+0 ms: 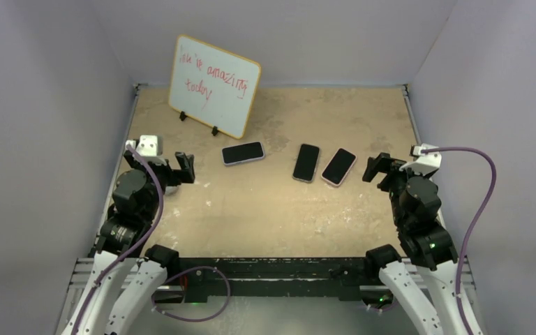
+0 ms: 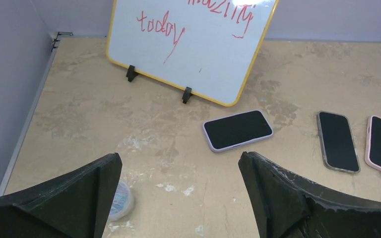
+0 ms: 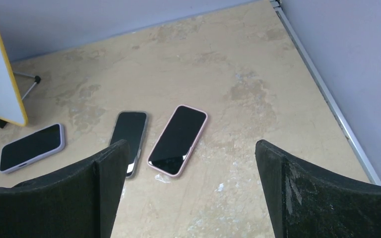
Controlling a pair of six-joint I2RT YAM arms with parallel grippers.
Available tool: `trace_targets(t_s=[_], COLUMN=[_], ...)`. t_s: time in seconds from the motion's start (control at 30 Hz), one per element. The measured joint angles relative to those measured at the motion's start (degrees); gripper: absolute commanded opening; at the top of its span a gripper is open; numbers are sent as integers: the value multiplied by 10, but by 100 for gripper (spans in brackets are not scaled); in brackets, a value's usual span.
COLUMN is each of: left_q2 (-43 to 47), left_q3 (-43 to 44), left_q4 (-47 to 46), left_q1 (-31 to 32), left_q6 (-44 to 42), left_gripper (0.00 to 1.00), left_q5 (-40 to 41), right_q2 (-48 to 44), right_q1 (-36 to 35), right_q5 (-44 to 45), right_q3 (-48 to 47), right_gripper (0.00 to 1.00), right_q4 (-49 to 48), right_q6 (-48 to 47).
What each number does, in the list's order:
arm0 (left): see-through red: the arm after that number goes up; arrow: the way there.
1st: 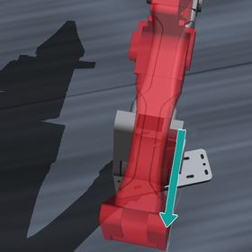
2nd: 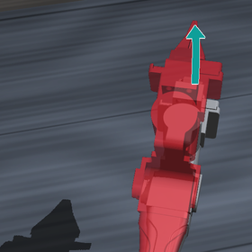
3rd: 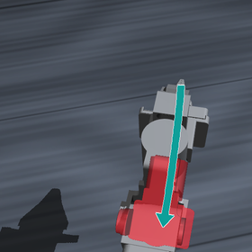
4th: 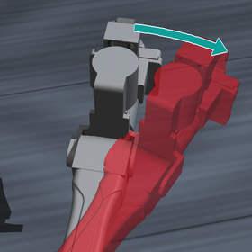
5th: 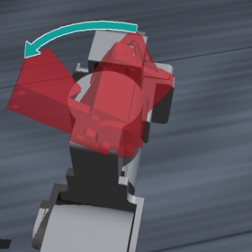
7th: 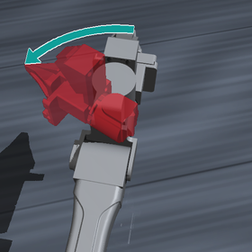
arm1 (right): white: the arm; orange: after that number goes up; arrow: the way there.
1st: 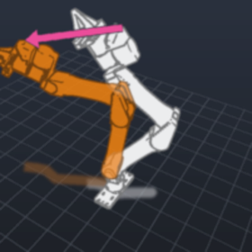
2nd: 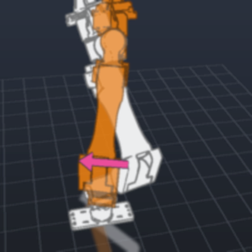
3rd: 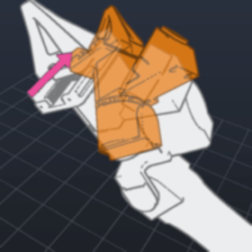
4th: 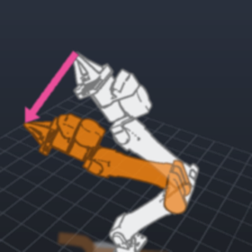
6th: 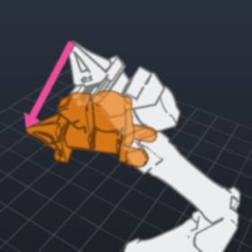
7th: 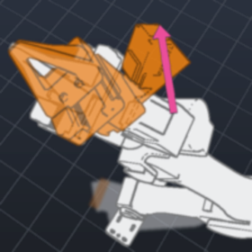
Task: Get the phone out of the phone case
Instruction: Pick up the phone at the center of the board.
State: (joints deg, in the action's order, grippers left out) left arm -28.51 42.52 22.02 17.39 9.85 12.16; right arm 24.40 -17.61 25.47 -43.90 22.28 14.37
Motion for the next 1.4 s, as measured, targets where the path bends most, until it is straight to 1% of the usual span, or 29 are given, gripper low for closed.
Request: trace_targets(t_s=[0.23, 0.5, 0.67, 0.83, 1.0, 1.1, 1.23, 1.33, 1.4], left_q2=[-7, -6, 2, 14, 23, 24, 24, 24, 25], left_q3=[0, 0, -3, -10, -12, -12, -12, -12, -12], left_q4=[0, 0, 2, 4, 5, 5, 4, 4, 4], left_q1=[0, 0, 0, 4, 10, 14, 18, 19, 19], left_q6=[0, 0, 3, 6, 6, 6, 6, 5, 5], left_gripper=[100, 100, 100, 100, 100, 100, 100, 100, 100], left_q5=[-20, -54, -91, -107, -124, -129, -132, -132, -132], right_q2=[16, 103, 147, 184, 292, 342, 379, 433, 475], right_q1=[0, -1, -1, -1, -1, -4, -11, -20, -34], right_q5=[-21, -68, -70, -57, -24, -9, 4, 10, 30], right_q3=[3, -5, -7, -7, -8, -8, -8, -13, -27], right_gripper=[99, 99, 99, 99, 99, 99, 99, 99, 99], right_q4=[2, 35, 70, 77, 80, 76, 42, 15, 14], right_q6=[25, 77, 118, 127, 130, 137, 154, 174, 200])
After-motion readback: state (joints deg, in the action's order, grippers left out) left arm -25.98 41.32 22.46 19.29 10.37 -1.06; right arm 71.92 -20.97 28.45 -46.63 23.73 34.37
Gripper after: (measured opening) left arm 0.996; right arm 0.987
